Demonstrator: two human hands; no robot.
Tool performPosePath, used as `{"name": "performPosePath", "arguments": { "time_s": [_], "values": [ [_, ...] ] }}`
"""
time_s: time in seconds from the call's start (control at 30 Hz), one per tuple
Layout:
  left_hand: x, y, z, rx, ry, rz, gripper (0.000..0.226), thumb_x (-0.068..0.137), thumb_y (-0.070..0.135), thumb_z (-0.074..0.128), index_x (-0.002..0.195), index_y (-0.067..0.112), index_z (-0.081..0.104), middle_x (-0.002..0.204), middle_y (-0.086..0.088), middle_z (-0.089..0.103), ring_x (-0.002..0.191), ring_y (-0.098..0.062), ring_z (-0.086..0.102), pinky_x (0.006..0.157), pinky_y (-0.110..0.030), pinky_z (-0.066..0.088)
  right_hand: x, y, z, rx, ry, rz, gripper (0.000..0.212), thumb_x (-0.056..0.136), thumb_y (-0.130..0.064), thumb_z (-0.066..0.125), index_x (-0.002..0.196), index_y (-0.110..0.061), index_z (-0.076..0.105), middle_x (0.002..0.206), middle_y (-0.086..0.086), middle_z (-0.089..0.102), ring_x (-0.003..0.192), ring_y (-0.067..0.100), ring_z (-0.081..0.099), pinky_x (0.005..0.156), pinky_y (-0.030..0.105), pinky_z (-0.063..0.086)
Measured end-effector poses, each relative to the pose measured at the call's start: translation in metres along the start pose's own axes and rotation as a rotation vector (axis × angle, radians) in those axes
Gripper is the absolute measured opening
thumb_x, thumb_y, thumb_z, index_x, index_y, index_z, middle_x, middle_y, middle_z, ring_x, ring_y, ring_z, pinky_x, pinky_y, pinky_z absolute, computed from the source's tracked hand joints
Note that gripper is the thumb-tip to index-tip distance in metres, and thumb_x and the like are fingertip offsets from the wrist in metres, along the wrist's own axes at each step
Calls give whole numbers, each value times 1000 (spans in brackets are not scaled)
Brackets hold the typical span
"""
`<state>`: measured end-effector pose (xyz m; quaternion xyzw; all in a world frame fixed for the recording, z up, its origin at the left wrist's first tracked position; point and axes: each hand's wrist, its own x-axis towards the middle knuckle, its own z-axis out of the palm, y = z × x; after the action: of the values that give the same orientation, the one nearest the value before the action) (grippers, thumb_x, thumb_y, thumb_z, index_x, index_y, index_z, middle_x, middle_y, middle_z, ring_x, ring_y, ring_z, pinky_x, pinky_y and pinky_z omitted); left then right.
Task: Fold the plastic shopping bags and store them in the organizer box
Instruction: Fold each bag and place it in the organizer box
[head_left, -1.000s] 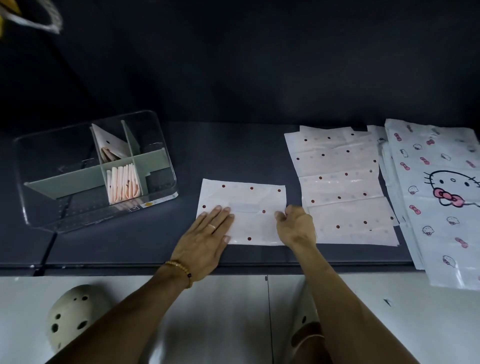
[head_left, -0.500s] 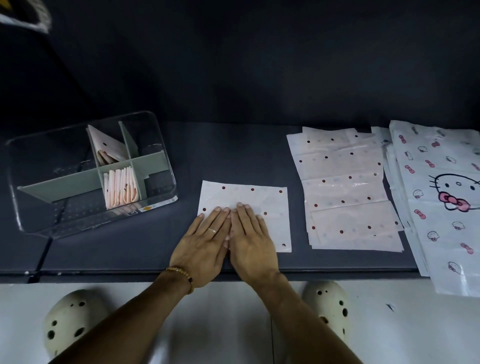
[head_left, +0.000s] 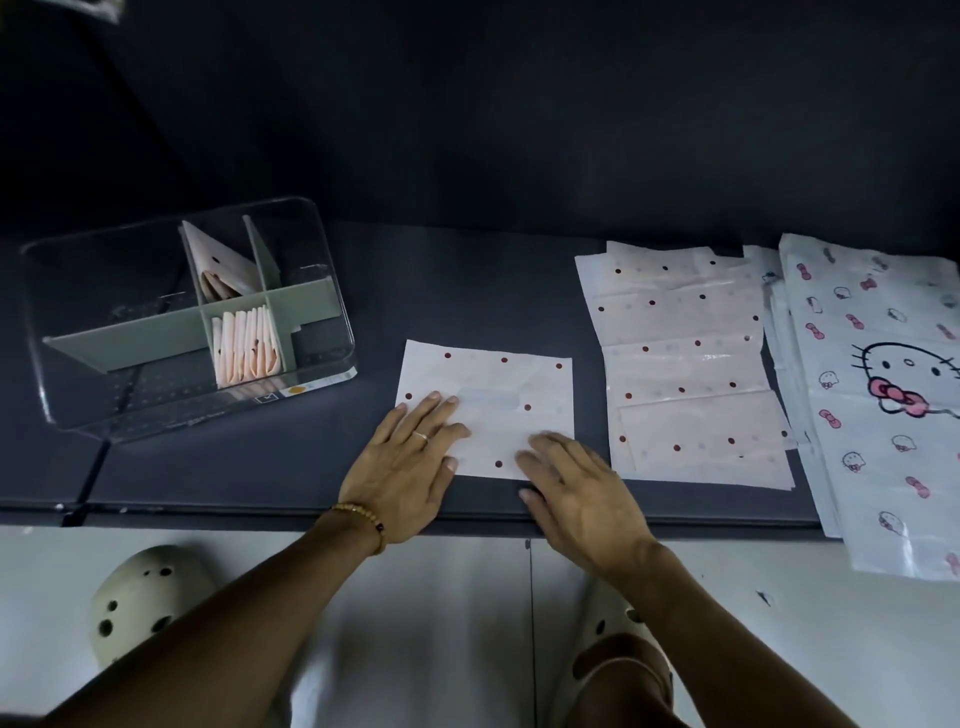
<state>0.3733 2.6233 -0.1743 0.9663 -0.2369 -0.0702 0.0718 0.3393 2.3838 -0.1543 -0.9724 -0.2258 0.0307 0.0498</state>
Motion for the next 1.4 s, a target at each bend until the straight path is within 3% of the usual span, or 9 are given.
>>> {"name": "performPosePath", "arguments": {
  "time_s": [0.1, 0.2, 0.5, 0.6, 0.73, 0.87, 1.07, 1.3, 1.4],
  "values": [
    [0, 0, 1, 12, -17, -1, 56, 94, 57, 16, 141, 31, 32, 159, 3, 14, 147, -15, 0, 119, -38, -2, 7, -5, -3, -13, -21, 45, 42, 71, -23, 83, 109, -14, 67, 117, 9, 65, 109, 26, 63, 74, 34, 58],
    [1, 0, 2, 31, -29, -2, 67, 87, 67, 21, 143, 32, 30, 159, 4, 12, 147, -16, 0, 119, -38, -2, 14, -5, -8, -72, -51, 88, 38, 62, -18, 87, 96, -13, 69, 111, 9, 66, 100, 25, 64, 62, 32, 58],
    [1, -1, -7, -130, 37, 26, 43, 98, 38, 38, 140, 31, 40, 157, 4, 22, 147, -14, 8, 119, -32, 1, 23, -5, -22, 80, -21, 198, 21, 94, -24, 55, 110, -15, 65, 113, 3, 68, 104, 23, 59, 89, 34, 46],
    [1, -8, -23, -249, 23, -22, 37, 99, 32, 41, 135, 31, 50, 151, 7, 36, 142, -13, 25, 116, -29, 17, 31, 0, -32, 313, 22, 383, 16, 97, -23, 51, 101, -16, 64, 89, 10, 71, 84, 33, 63, 77, 35, 46],
    [2, -18, -50, -446, 10, -203, 25, 97, 30, 49, 112, 22, 67, 111, -4, 69, 102, -27, 61, 85, -32, 47, 33, 11, -38, 512, -100, 505, 22, 97, -33, 53, 105, -15, 61, 103, 7, 67, 92, 27, 60, 80, 30, 44],
    [-2, -23, -48, -537, -1, -367, 27, 96, 31, 52, 100, 10, 69, 98, -9, 68, 89, -24, 59, 79, -31, 46, 31, 9, -27, 514, -72, 621, 26, 98, -33, 52, 114, -13, 59, 105, 6, 66, 84, 17, 53, 80, 26, 40],
    [1, -17, -37, -460, 80, -635, 38, 87, 36, 64, 64, 10, 49, 71, -13, 60, 69, -24, 53, 63, -29, 38, 36, 3, -15, 411, -29, 719, 18, 99, -32, 49, 95, -15, 52, 95, 7, 68, 82, 25, 59, 74, 29, 43],
    [6, -23, -33, -471, 67, -778, 47, 83, 40, 68, 52, 15, 44, 52, -1, 46, 62, -23, 56, 60, -28, 42, 48, 1, -10, 388, 31, 792, 17, 96, -34, 56, 86, -20, 53, 82, 5, 65, 77, 28, 58, 65, 29, 42],
    [3, -21, -34, -360, 91, -784, 37, 82, 51, 65, 68, 18, 55, 64, -1, 57, 71, -24, 60, 60, -28, 42, 48, 0, -9, 425, 38, 837, 19, 94, -34, 59, 92, -16, 60, 88, 9, 69, 84, 31, 63, 68, 30, 45]
  ]
}}
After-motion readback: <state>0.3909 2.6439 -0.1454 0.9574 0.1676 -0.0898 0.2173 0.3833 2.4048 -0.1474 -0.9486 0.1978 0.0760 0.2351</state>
